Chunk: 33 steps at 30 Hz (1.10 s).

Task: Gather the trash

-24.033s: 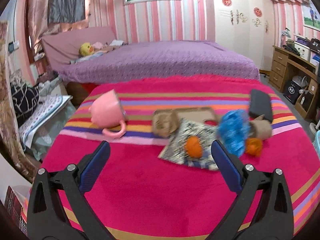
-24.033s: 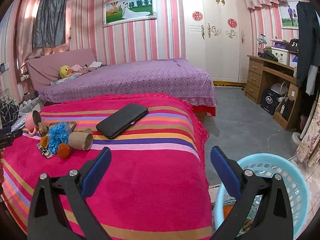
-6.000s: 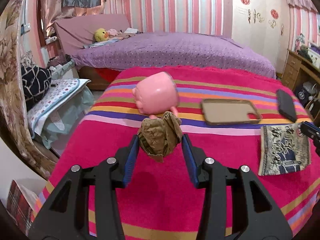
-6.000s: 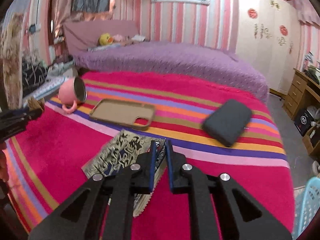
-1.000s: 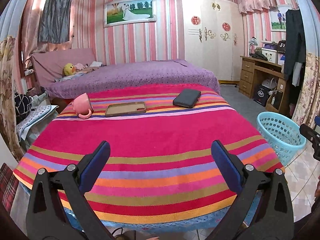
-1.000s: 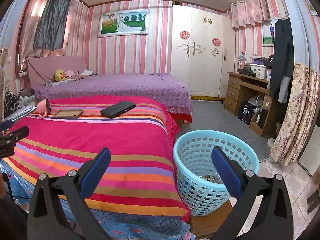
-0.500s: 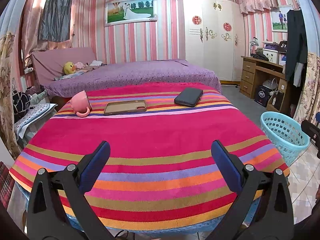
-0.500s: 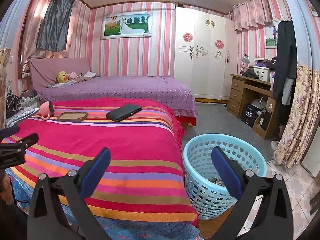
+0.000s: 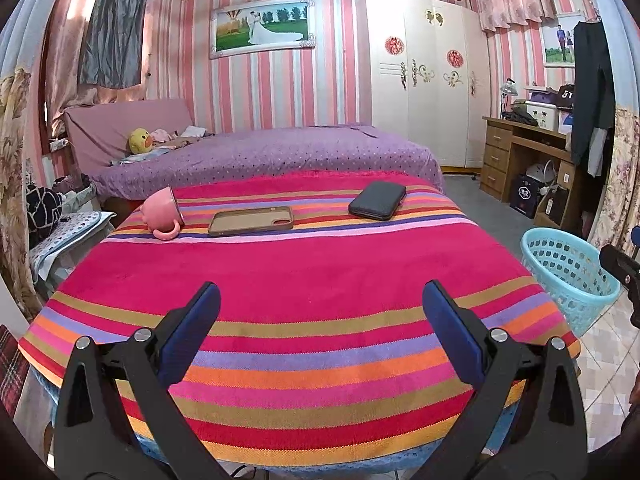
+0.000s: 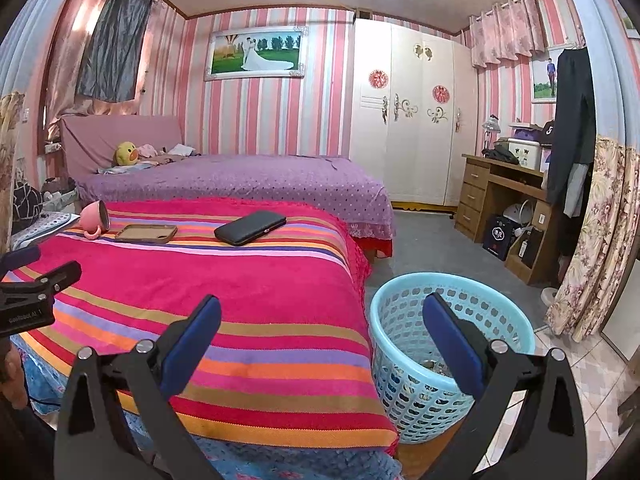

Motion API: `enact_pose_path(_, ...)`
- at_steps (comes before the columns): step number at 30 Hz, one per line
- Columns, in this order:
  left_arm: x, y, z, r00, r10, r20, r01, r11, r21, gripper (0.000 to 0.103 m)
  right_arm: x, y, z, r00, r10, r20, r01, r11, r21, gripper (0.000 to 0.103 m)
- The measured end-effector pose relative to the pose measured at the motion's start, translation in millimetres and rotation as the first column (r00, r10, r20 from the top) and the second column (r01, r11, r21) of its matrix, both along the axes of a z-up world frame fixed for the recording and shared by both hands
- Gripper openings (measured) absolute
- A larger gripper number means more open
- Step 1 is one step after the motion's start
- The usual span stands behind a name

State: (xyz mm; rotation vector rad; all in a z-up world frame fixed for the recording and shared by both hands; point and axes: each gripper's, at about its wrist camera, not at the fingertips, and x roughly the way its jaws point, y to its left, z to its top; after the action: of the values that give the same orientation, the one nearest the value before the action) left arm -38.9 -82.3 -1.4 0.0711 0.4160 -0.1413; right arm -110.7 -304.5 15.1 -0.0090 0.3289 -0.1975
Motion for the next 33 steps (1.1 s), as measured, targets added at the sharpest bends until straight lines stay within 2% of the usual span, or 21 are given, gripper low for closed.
enact_pose_path(33, -8.4, 5.2, 6.3, 0.999, 0.018, 0.043, -0.018, 1.0, 0.001, 0.098, 6.4, 7.1, 0.5, 1.0, 0.012, 0.023, -0.012, 1.0, 0.001, 0.098)
